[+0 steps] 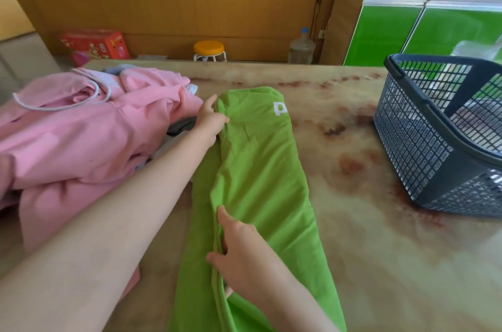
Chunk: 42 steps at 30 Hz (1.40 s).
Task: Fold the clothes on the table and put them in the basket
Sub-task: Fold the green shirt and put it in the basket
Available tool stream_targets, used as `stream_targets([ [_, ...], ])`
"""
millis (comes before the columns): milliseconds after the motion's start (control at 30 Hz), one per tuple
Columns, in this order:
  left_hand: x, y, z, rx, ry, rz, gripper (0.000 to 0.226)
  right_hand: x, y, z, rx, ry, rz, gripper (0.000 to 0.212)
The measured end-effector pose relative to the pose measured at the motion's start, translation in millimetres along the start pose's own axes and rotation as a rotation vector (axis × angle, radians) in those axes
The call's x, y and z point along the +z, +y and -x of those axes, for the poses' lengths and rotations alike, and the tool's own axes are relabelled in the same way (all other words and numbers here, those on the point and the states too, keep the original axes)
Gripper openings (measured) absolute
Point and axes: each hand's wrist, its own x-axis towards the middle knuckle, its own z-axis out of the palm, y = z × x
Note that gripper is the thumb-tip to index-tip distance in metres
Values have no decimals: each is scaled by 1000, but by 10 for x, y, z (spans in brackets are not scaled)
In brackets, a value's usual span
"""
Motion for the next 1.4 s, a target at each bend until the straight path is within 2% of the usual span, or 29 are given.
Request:
stream_targets([
  [133,16,26,107,238,-25,-186,74,-18,5,-17,-30,-10,-47,74],
  [200,18,-24,85,286,-35,-264,70,-12,14,-29,-40,-17,-75,74],
  [500,61,-57,-31,173,-165,-447,79,62,21,-112,-11,-13,-101,76],
  [633,106,10,-114,143,-174,-329,87,92,15,-137,4,-16,-114,79],
  [767,162,-8,-148,93,-132,-422,76,71,16,-134,16,-6,-107,79],
  [833,237,-42,-158,133,-120,-528,70,42,6,-117,23,-23,-118,80],
  [900,309,-30,-160,189,-179,-552,65,-4,-17,-97,28,-31,-137,77],
  [1033,276,-54,-181,356,-124,-728,51,-144,-5,-89,-57,159,-40,55],
  [1100,221,-68,-158,350,-142,-875,45,-256,49,-126,-76,292,12,50],
  [1167,186,-19,-95,344,-178,-924,44,-357,122,-163,-60,406,68,51],
  [1267,143,97,62,423,-292,-892,46,-450,224,-180,-33,501,126,58],
  [1333,112,84,165,452,-404,-1000,49,-469,254,-177,-20,495,271,68],
  [1400,66,-17,241,408,-489,-1109,55,-443,257,-185,22,425,366,80],
])
